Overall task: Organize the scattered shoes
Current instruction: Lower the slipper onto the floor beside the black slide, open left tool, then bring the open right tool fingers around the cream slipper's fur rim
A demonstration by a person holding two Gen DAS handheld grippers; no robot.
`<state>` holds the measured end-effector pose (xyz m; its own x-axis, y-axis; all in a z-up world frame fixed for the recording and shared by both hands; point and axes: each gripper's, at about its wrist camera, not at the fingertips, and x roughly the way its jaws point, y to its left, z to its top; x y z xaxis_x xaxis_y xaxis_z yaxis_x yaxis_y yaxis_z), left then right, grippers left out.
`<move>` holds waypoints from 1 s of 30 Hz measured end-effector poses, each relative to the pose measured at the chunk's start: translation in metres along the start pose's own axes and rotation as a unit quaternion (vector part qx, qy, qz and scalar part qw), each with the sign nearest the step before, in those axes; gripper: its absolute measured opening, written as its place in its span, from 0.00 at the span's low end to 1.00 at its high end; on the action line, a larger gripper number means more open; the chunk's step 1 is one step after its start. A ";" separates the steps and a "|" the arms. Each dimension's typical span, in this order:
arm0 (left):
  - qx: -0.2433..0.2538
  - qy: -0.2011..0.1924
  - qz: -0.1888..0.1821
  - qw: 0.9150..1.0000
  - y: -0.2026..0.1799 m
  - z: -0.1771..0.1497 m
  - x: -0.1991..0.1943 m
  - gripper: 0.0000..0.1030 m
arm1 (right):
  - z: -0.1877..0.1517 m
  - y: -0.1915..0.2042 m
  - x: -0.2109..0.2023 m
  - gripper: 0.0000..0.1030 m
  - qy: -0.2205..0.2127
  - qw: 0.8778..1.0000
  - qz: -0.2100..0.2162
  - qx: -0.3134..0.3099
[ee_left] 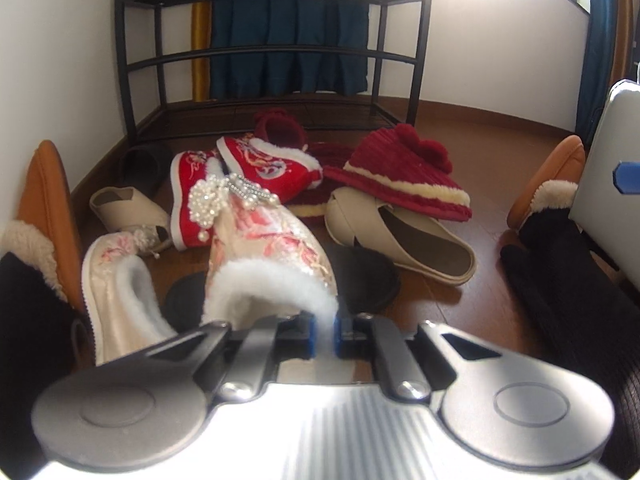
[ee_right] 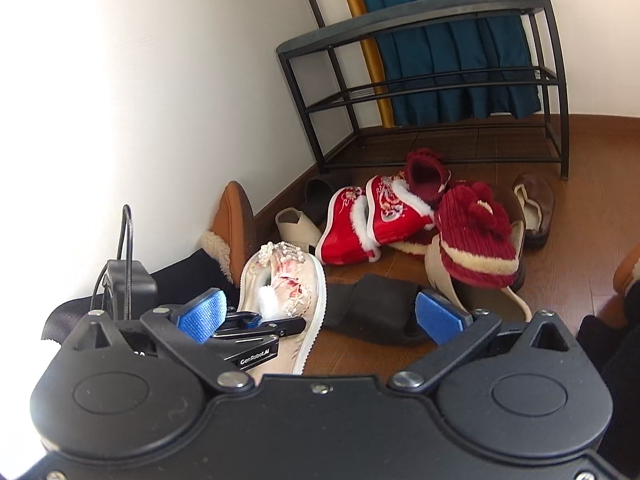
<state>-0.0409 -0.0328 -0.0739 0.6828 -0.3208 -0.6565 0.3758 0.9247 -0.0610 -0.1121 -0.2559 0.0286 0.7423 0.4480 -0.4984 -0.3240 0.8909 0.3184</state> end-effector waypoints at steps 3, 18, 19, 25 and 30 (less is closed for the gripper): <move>-0.004 0.015 -0.010 1.000 -0.001 -0.010 0.004 0.08 | -0.005 -0.004 0.003 1.00 0.004 1.000 -0.011 0.002; 0.060 0.057 -0.094 0.992 -0.040 -0.037 0.053 0.10 | -0.002 -0.022 0.036 1.00 0.059 0.997 -0.045 -0.003; 0.071 0.055 -0.095 0.991 -0.045 -0.037 0.054 0.10 | -0.002 -0.024 0.039 1.00 0.064 0.997 -0.045 -0.008; 0.092 -0.001 -0.074 0.993 -0.051 -0.032 0.027 0.92 | -0.002 -0.028 0.057 1.00 0.094 0.993 -0.035 -0.061; 0.068 -0.033 -0.054 0.996 -0.037 -0.020 0.003 0.98 | 0.000 -0.024 0.075 1.00 0.135 0.983 -0.013 -0.125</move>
<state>-0.0652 -0.0644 -0.0885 0.6720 -0.4330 -0.6007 0.5268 0.8497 -0.0231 -0.0491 -0.2440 -0.0165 0.5810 0.3975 -0.7103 -0.4660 0.8779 0.1102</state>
